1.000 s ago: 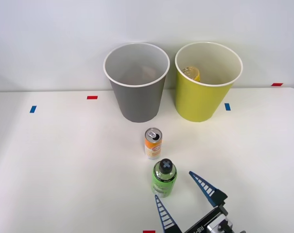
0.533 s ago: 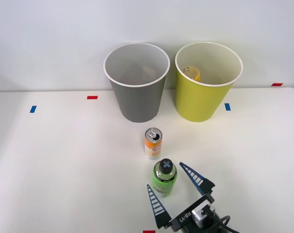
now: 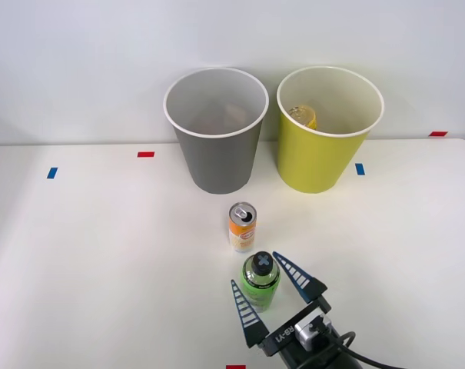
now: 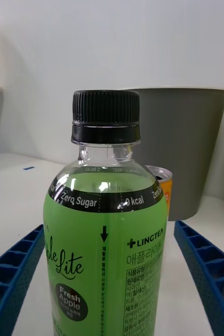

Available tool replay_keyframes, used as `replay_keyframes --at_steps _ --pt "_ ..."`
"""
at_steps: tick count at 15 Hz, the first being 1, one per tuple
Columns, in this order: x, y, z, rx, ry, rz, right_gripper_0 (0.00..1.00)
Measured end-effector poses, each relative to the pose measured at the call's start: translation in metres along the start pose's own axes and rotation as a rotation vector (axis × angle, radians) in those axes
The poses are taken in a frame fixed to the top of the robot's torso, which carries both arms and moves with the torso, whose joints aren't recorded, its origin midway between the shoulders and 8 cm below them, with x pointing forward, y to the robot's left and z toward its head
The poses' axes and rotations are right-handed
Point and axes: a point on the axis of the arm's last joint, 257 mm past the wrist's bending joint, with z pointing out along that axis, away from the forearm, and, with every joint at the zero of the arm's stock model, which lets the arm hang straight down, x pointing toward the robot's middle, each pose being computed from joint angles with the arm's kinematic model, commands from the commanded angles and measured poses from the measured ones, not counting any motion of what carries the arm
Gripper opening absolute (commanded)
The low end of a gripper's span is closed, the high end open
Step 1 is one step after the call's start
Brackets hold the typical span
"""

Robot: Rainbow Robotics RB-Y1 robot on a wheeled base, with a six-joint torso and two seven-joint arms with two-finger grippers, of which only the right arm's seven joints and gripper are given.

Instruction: Put cans in the gray bin, plastic bottles in the light green bin

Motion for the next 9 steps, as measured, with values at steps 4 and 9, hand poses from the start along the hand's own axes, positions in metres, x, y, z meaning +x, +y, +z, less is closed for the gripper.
replay_keyframes --at_steps 4,9 --pt "0.000 -0.005 0.000 0.009 0.000 -0.001 0.00" --pt "-0.010 -0.008 0.002 -0.002 0.025 -0.002 0.00"
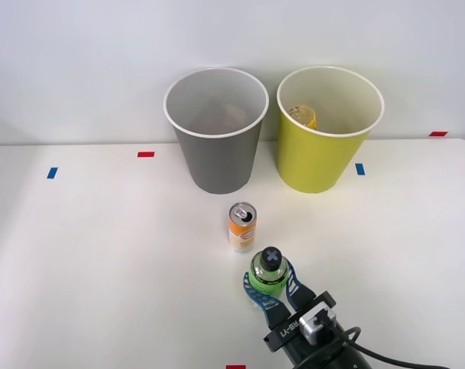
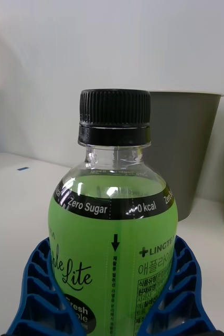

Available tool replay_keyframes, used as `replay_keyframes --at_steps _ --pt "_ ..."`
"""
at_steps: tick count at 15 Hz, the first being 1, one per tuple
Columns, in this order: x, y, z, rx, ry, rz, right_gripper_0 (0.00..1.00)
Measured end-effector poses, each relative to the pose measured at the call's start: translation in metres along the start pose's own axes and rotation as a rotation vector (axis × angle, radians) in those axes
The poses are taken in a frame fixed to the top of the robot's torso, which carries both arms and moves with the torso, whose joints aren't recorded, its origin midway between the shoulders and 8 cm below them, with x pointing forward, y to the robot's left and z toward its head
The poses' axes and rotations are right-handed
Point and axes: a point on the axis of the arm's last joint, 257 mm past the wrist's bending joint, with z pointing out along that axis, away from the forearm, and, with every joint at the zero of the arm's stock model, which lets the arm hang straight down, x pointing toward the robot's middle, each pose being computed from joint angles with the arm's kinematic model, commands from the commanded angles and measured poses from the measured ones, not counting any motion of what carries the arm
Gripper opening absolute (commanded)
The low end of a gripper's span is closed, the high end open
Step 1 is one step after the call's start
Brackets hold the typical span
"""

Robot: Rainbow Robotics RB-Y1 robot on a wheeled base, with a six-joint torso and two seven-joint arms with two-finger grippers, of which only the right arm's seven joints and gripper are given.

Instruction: Put cans in the gray bin, plastic bottles in the light green bin

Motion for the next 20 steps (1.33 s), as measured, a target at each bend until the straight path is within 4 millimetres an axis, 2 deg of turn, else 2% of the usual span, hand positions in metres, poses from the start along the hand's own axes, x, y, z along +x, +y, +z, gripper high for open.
replay_keyframes --at_steps 2,7,12,17,20 --pt "-0.021 0.000 -0.001 -0.016 0.042 0.024 0.00" --pt "-0.063 -0.014 -0.019 -0.012 0.111 0.056 0.00" --pt "-0.128 -0.037 -0.023 0.032 0.066 0.139 0.00" --pt "-0.174 -0.087 -0.002 0.062 -0.018 0.013 0.00" --pt "-0.200 -0.101 0.022 0.051 -0.073 0.066 0.00"
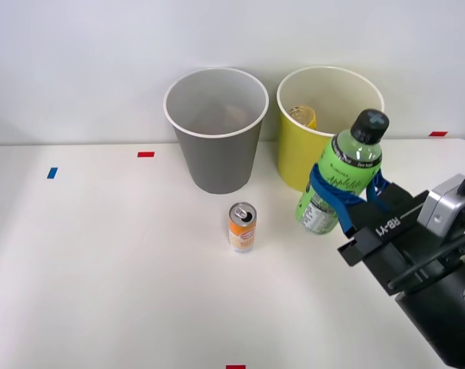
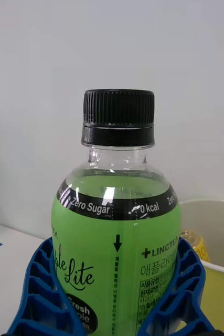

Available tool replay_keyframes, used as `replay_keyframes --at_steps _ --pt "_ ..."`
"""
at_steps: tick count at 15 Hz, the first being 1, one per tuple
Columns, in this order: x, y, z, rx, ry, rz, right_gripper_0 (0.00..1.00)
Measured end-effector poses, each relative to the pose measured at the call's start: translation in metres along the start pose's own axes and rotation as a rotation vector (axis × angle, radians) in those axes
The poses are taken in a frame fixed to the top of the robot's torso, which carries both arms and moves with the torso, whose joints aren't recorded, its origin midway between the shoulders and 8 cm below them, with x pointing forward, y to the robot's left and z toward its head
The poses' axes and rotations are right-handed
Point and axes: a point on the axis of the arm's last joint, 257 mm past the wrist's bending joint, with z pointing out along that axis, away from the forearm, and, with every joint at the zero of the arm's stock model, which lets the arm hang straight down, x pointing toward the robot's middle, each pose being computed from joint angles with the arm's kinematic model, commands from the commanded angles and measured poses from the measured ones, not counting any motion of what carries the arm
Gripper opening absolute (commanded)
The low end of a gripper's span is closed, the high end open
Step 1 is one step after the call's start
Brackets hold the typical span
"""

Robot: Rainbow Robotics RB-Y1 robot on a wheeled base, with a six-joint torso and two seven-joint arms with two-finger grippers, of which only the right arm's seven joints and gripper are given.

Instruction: Put cans in the gray bin, plastic bottles in the light green bin

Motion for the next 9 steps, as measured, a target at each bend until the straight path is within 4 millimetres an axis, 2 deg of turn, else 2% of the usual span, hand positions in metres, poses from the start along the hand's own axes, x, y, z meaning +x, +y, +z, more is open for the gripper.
replay_keyframes --at_steps 5,9 --pt "-0.036 -0.011 0.042 -0.017 -0.085 0.026 0.00" --pt "-0.030 -0.045 0.081 0.024 -0.113 0.027 0.00"
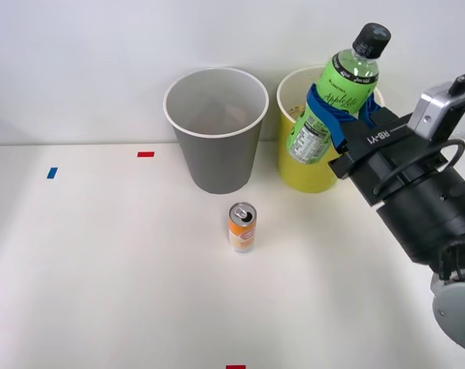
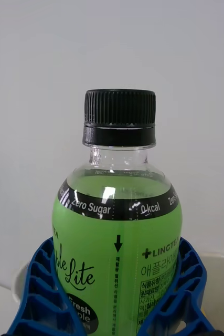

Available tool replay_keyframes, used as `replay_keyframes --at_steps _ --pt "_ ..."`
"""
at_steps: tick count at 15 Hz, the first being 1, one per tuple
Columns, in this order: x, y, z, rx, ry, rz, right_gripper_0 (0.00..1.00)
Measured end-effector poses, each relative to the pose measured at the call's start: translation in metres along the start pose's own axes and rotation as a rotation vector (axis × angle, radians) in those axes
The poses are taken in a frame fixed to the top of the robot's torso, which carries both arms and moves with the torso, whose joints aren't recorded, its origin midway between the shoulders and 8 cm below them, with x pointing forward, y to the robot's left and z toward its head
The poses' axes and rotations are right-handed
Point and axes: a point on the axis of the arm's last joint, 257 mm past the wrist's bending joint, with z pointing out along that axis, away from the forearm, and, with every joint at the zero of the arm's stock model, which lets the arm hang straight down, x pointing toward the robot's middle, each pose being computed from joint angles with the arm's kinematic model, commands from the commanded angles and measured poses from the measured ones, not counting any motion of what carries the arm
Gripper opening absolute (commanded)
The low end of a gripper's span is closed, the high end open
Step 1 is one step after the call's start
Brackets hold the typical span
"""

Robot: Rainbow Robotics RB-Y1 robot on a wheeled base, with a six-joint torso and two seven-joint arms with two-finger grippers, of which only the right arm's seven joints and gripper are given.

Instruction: Put cans in the gray bin, plastic bottles in the light green bin

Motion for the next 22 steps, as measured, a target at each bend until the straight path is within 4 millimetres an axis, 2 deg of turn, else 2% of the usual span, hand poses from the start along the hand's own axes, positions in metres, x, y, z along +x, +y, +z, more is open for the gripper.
replay_keyframes --at_steps 2,4,8,11,16,20,21,22 --pt "0.003 -0.023 0.020 0.033 -0.013 -0.011 0.00" --pt "-0.003 -0.043 0.039 0.063 -0.033 -0.022 0.00" --pt "-0.012 -0.074 0.060 0.080 0.034 -0.059 0.00" --pt "0.006 -0.100 0.080 0.124 0.054 -0.047 0.00" --pt "0.021 -0.121 0.110 0.151 0.082 -0.049 0.00" --pt "0.032 -0.134 0.124 0.168 0.106 -0.051 0.02" --pt "0.033 -0.135 0.125 0.170 0.105 -0.052 0.21" --pt "0.032 -0.135 0.125 0.172 0.104 -0.052 0.68"
